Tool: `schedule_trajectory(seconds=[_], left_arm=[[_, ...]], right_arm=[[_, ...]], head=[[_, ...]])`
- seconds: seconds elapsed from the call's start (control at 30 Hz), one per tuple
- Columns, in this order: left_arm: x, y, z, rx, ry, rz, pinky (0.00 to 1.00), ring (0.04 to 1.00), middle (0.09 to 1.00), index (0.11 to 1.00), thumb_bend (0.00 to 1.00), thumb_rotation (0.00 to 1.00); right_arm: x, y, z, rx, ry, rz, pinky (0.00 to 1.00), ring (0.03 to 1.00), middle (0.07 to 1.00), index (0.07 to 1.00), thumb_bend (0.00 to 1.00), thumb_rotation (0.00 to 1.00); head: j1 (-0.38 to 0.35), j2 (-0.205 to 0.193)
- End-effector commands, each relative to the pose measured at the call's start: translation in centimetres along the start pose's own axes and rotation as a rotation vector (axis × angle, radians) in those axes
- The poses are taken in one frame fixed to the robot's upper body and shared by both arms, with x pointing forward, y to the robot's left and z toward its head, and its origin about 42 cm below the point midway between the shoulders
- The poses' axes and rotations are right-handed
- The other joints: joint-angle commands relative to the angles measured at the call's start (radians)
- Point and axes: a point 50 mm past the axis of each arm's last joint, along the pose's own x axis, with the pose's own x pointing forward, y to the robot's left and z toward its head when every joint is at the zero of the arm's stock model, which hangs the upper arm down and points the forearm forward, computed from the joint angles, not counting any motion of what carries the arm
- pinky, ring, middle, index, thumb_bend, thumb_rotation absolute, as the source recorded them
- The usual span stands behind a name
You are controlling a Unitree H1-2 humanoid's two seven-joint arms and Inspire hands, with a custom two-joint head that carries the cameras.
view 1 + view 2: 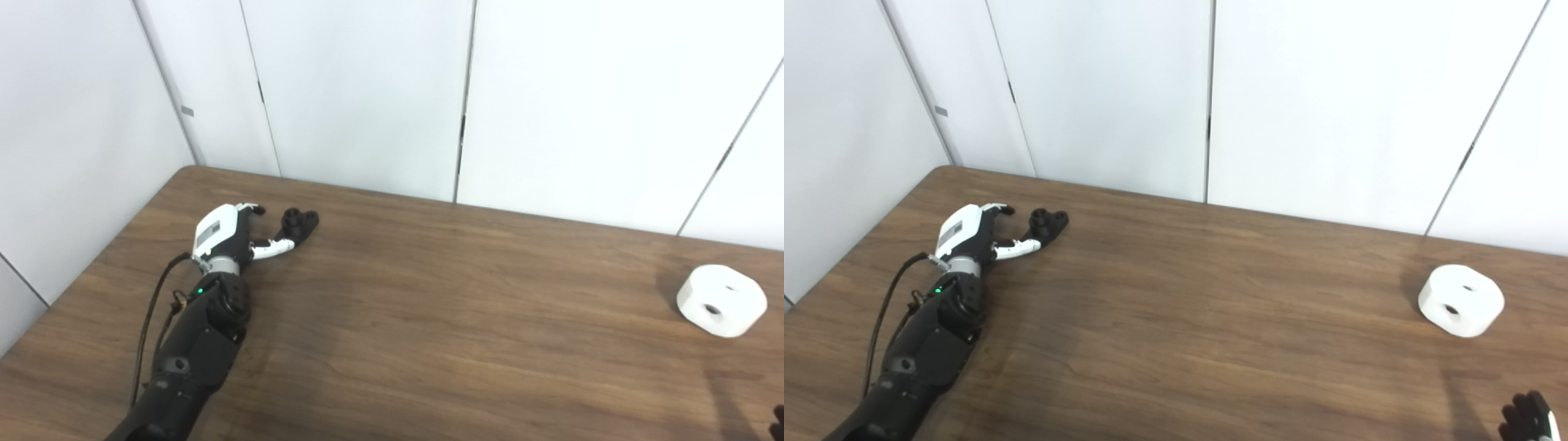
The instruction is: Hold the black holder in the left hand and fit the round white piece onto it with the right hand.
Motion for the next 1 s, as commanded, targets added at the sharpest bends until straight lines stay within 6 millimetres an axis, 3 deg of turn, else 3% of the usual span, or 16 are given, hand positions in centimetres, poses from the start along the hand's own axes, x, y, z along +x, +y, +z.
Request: schedule_trajectory(seconds=[0.0, 0.67, 0.97], left_arm=[[1.2, 2.2, 1.9, -0.019, -0.049, 0.056, 0.89, 0.958, 0.921, 0.8, 0.88, 0.4], [0.5, 1.0, 1.9, -0.02, -0.067, 0.045, 0.9, 0.946, 0.9, 0.773, 0.87, 0.36], [0.4, 0.4, 2.3, -0.052, -0.057, 0.036, 0.85, 0.919, 0.875, 0.761, 0.88, 0.34]], right_arm=[[-0.7, 0.0, -0.9, 0.004, 0.062, -0.014, 1.0, 0.989, 0.99, 1.0, 0.62, 1.0], [-0.8, 0.0, -0.6, 0.0, 0.076, -0.01, 1.0, 0.992, 0.984, 1.0, 0.64, 1.0], [-0.8, 0.0, -0.3, 0.006, 0.069, -0.011, 1.0, 0.985, 0.982, 1.0, 0.63, 1.0]], head=[[0.0, 0.003], [-0.004, 0.02], [-0.012, 0.029]])
